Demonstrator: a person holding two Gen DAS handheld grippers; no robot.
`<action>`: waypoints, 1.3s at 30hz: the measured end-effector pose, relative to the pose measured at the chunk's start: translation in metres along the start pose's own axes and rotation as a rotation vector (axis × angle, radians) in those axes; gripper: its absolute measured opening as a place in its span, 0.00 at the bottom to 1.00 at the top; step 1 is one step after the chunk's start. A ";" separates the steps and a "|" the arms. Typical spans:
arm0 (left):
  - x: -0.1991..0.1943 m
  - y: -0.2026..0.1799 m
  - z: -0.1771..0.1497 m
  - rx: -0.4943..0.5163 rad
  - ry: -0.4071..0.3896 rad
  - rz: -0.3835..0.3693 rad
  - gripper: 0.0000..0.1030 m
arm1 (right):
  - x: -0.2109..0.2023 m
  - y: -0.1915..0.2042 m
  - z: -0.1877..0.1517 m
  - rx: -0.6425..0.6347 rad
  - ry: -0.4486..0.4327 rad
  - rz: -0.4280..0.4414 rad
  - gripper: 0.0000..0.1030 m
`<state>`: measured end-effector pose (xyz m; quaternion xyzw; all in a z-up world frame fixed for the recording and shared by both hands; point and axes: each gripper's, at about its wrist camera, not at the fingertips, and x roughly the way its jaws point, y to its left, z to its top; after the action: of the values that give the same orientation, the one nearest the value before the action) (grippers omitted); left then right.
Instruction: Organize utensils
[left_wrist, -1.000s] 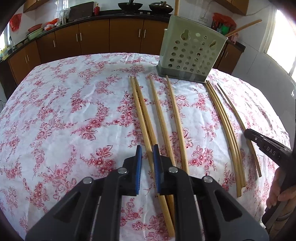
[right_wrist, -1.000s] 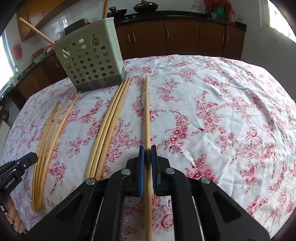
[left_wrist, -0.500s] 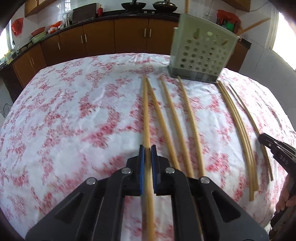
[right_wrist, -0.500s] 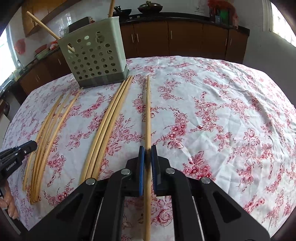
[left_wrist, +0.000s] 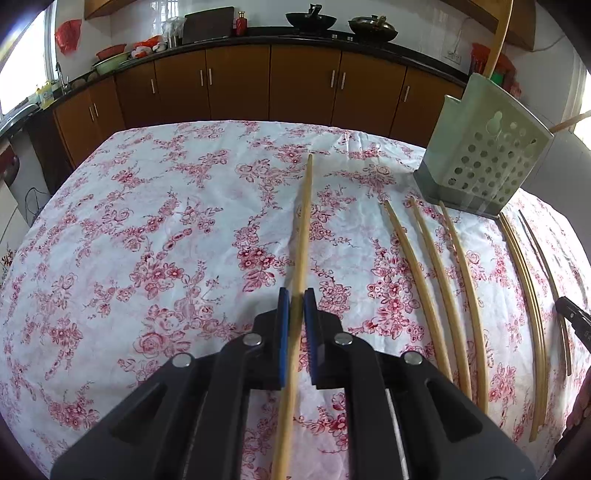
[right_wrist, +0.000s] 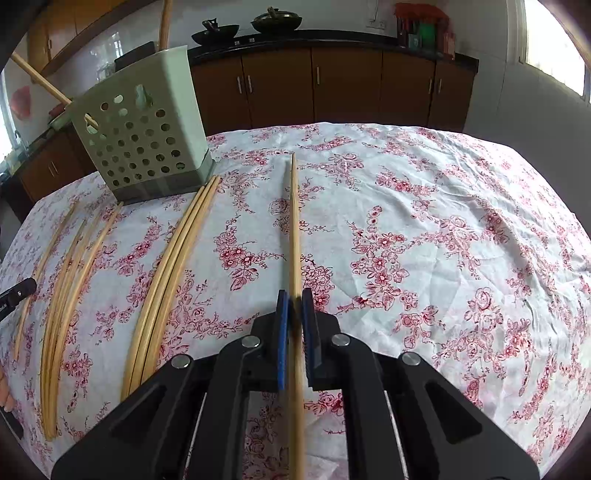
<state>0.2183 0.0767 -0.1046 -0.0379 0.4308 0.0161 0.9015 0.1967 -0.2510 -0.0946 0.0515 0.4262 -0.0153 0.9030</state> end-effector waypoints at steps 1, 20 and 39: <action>0.000 0.001 0.001 -0.002 0.000 -0.002 0.12 | 0.000 0.000 0.000 0.000 0.000 0.000 0.09; -0.001 0.001 -0.001 -0.012 -0.002 -0.016 0.12 | 0.002 -0.001 -0.001 0.006 -0.010 0.004 0.09; -0.001 0.001 -0.001 -0.012 -0.002 -0.016 0.12 | 0.002 0.000 -0.001 0.007 -0.016 0.002 0.09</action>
<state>0.2170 0.0772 -0.1047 -0.0469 0.4293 0.0118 0.9019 0.1970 -0.2513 -0.0969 0.0551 0.4188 -0.0166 0.9062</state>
